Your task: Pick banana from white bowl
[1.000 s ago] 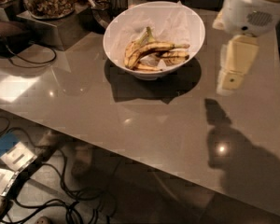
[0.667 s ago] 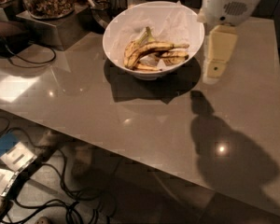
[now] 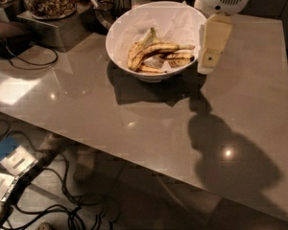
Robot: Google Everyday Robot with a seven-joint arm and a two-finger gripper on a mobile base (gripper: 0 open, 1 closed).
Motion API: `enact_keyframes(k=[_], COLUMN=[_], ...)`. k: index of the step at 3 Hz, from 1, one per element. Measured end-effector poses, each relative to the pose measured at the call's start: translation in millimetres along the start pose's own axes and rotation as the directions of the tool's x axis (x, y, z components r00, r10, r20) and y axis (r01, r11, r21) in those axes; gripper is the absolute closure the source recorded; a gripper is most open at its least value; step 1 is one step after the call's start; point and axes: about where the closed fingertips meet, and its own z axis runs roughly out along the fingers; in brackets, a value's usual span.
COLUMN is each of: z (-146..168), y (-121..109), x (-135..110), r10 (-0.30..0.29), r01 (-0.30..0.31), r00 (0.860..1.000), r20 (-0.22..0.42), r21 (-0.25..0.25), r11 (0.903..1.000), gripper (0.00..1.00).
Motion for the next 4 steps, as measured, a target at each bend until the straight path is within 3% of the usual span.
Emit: enact_keyframes(k=[2, 4], z=[5, 8], y=[-54, -79], x=[-46, -67], r10=[-0.092, -0.119], r01=[0.094, 0.118], r00=[0.995, 0.993], r20=[-0.045, 0.000], r21=[0.043, 0.092], r11=[0.9947, 0.9887], gripper=[0.00, 0.00])
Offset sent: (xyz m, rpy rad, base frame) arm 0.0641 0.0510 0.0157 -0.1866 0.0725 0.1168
